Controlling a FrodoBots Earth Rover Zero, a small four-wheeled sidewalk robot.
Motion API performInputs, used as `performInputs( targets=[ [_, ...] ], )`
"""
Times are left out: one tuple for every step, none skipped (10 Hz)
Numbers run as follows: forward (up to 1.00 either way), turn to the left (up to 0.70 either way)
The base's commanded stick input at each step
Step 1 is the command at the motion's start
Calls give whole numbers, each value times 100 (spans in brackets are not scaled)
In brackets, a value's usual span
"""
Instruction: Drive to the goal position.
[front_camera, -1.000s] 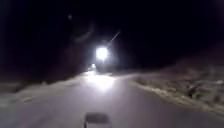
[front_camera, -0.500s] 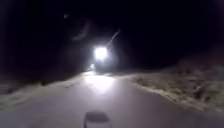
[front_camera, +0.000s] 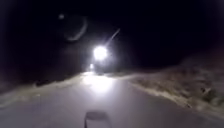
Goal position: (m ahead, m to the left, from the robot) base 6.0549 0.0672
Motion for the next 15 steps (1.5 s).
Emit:
performInputs(
  targets=[
    [85,0],
    [85,0],
    [85,0],
    [85,0],
    [85,0],
    [85,0],
    [85,0],
    [85,0],
    [85,21],
    [85,34],
    [85,7],
    [85,0],
    [85,0],
    [85,0],
    [85,0]
  ],
)
